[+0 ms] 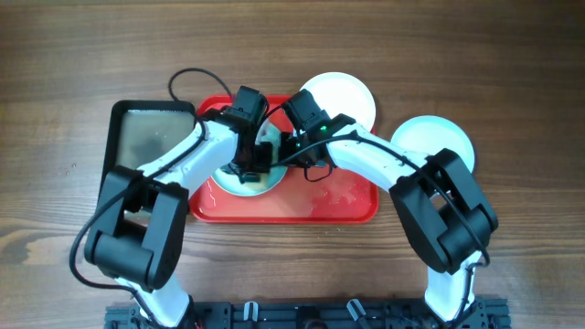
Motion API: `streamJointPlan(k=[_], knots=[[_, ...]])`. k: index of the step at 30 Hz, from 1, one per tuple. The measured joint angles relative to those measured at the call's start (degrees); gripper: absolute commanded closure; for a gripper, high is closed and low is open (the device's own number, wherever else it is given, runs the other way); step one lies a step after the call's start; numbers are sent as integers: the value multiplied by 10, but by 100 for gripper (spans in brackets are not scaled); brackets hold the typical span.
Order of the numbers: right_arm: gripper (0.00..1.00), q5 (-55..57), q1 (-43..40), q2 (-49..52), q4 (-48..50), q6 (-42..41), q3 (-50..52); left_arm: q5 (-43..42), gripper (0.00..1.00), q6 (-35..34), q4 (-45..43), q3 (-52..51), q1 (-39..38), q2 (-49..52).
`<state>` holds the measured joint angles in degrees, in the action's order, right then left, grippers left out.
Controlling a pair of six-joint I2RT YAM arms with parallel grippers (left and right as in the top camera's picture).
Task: Clean dirty plates on tray and stack at the side
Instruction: 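Scrub the second light-blue plate with the sponge in the left gripper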
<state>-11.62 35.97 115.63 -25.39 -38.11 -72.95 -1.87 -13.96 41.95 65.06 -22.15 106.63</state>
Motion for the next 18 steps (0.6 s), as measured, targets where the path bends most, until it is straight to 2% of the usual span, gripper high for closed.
streamJointPlan(k=[3, 5, 7, 9, 13, 16, 18], knots=[[96, -2, 0, 0, 0, 0, -1, 225, 96, -103, -11, -8, 5, 7], [96, -9, 2, 2, 4, 0, -2, 273, 96, -126, -39, -14, 4, 10], [96, -8, 2, 2, 4, -3, -4, 278, 96, -129, -80, -18, 4, 12], [96, -6, 1, 2, 2, -3, -4, 240, 96, -102, -115, -19, 5, 12], [96, -3, -2, 2, -1, -3, -4, 51, 96, 17, -169, -14, 18, 11], [96, -3, -3, 2, -2, -3, -4, -105, 96, 77, -133, -9, 18, 11], [95, -4, -3, 2, -3, -2, -4, -157, 96, 107, -84, -7, 18, 11]])
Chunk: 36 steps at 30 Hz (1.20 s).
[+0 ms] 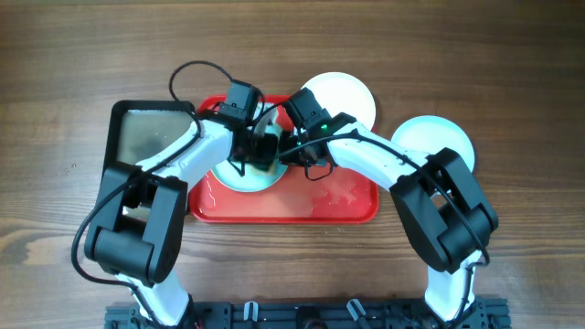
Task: Clean dirty plates on tray and stack at the side
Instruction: 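Scrub the second light-blue plate with the sponge in the left gripper, then carry the second light-blue plate right and stack it on the first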
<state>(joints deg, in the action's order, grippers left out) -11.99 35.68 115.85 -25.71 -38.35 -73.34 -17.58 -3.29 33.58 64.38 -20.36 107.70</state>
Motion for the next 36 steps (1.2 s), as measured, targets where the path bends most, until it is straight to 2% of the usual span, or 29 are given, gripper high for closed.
streamJointPlan(k=[2, 4, 7, 10, 13, 15, 18, 20, 21, 23, 27, 30, 36], knots=[[96, 0, 0, 0, -1, 0, 0, -34, 96, 37, 64, 1, 6, 0], [96, -5, 3, 0, 0, 0, 0, -23, 96, 36, 89, 2, 17, 0], [96, -11, 5, 1, 5, 0, 0, 71, 96, -38, 101, 3, 32, -9], [96, -13, 6, 2, 5, 0, 0, 251, 96, -136, 82, 4, 42, -13], [96, -15, 6, 2, 10, 0, 0, 329, 96, -177, 28, -1, 40, -7], [96, -14, 6, 2, 10, 0, -2, 342, 96, -187, -2, -5, 34, -5], [96, -12, 0, 2, 8, -4, -2, 300, 96, -179, -76, -11, 19, -2], [96, -10, 0, 2, 7, -4, -2, 210, 96, -151, -127, -11, 8, 0], [96, -10, 0, 2, 5, -4, -2, 138, 96, -136, -143, -11, -6, 1], [96, -12, -1, 2, 4, 1, -2, 85, 96, -118, -138, -11, -7, 2], [96, -18, -1, 2, 1, 11, -2, 11, 96, -68, -70, -8, 5, 2], [96, -31, 2, 2, 0, 20, -2, -26, 96, -53, -2, 3, 43, 1], [96, -35, 2, 2, -10, 26, -3, -6, 96, -46, 140, 96, 186, -38]])
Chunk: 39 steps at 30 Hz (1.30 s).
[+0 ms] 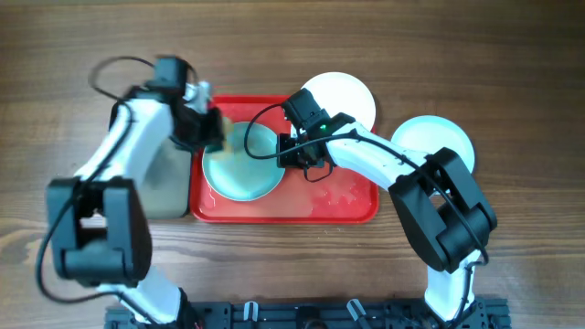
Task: Clean dirty plates on tray and stack at the side
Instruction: 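Carry the second light-blue plate right and stack it on the first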
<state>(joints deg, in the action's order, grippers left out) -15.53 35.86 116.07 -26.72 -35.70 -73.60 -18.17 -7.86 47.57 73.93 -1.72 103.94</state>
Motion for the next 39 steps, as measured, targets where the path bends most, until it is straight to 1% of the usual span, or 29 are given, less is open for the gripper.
streamJointPlan(k=[2, 5, 8, 10, 11, 12, 15, 18, 21, 25, 29, 34, 36, 38, 39], knots=[[96, -1, 0, 0, -18, 5, -5, 29, 96, -5, 13, 21, 25, -24], [96, 10, 2, -6, -40, 33, -11, 93, 96, -38, 39, 24, 54, -36], [96, 77, 20, -47, -53, 68, -11, 136, 96, -62, 43, 24, 71, -36], [96, 176, 59, -101, -63, 102, -15, 147, 96, -67, 43, 24, 73, -36], [96, 272, 97, -131, -69, 125, -17, 153, 96, -69, 43, 24, 73, -36], [96, 316, 116, -141, -72, 136, -18, 154, 96, -71, 43, 24, 73, -36], [96, 529, 183, -152, -74, 186, -18, 154, 96, -71, 43, 24, 73, -36], [96, 711, 225, -152, -62, 221, -18, 154, 96, -73, 43, 24, 73, -36], [96, 849, 251, -152, -9, 267, -19, 154, 96, -75, 43, 24, 73, -36], [96, 951, 264, -153, 91, 364, -20, 154, 96, -75, 43, 24, 73, -36], [96, 975, 265, -153, 105, 407, -20, 154, 96, -75, 43, 24, 73, -36], [96, 962, 265, -153, 100, 412, -20, 154, 96, -75, 43, 24, 73, -36], [95, 913, 265, -153, 43, 392, -21, 154, 96, -75, 43, 24, 73, -36], [96, 823, 263, -154, -48, 335, -25, 154, 96, -75, 44, 24, 73, -36], [96, 755, 256, -155, -89, 291, -26, 154, 96, -75, 44, 24, 73, -36]])
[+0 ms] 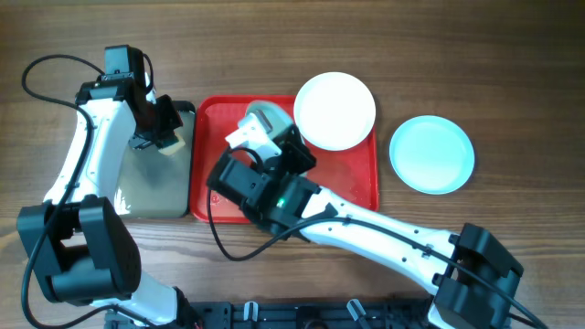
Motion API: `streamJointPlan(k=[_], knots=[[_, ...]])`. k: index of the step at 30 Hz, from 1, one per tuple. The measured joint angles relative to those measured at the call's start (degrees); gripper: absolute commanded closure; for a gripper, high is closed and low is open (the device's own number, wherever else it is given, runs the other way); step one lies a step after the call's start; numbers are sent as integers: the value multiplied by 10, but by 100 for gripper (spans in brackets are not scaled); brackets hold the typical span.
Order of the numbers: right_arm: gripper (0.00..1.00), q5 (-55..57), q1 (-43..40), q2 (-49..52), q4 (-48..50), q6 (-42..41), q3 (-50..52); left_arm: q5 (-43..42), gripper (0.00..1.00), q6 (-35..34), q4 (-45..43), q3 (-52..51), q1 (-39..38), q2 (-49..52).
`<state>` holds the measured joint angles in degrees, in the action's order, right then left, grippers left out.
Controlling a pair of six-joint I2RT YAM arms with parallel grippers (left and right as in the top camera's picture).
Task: Clean dirty plates on tray and stack at the side
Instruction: 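Carry the second light-blue plate right and stack it on the first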
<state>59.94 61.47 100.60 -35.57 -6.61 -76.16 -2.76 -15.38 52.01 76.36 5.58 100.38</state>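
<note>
My right gripper (259, 137) is over the back of the red tray (352, 187), shut on the rim of a pale teal plate (267, 117), which it holds lifted and steeply tilted. A white plate (335, 111) lies over the tray's far right corner. A light blue plate (431, 153) rests on the table to the right. My left gripper (164, 132) hangs over the top of the dark basin (151, 187), shut on a pale sponge (169, 143).
The dark basin sits against the red tray's left edge. My right arm (366, 228) stretches across the front of the tray from the lower right. Bare wooden table (512, 73) surrounds everything.
The teal plate lay flat on the tray with my right gripper at its right rim; now it is raised and tilted. The left gripper has moved further left, over the basin.
Both grippers were together over the teal plate on the tray, the left one holding the sponge on it. Then the left gripper was at the tray's left edge, off the plate. Now it is over the basin and the right gripper holds the plate up.
</note>
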Motion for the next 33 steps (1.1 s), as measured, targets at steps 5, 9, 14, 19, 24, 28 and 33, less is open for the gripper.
streamJointPlan(k=[5, 9, 14, 19, 24, 28, 33], knots=[[96, -316, -113, -47, -51, -139, 0, 0, 96, 0, 10, 0, 0, 0], [96, -501, -304, -170, -88, -161, 0, -2, 96, 0, 11, 0, 0, 0], [96, -582, -553, -222, -186, -167, 0, -7, 96, 0, 11, 0, -3, 0], [96, -596, -762, -222, -225, -160, 47, -10, 96, 0, 3, 0, -34, 0], [95, -600, -821, -222, -159, -150, 181, -14, 96, 0, -15, 0, -68, 0], [44, -645, -821, -216, -64, -148, 273, -16, 96, -5, -24, 0, -72, 0], [41, -732, -821, -202, 33, -146, 281, -16, 96, -9, -30, 0, -72, 0]])
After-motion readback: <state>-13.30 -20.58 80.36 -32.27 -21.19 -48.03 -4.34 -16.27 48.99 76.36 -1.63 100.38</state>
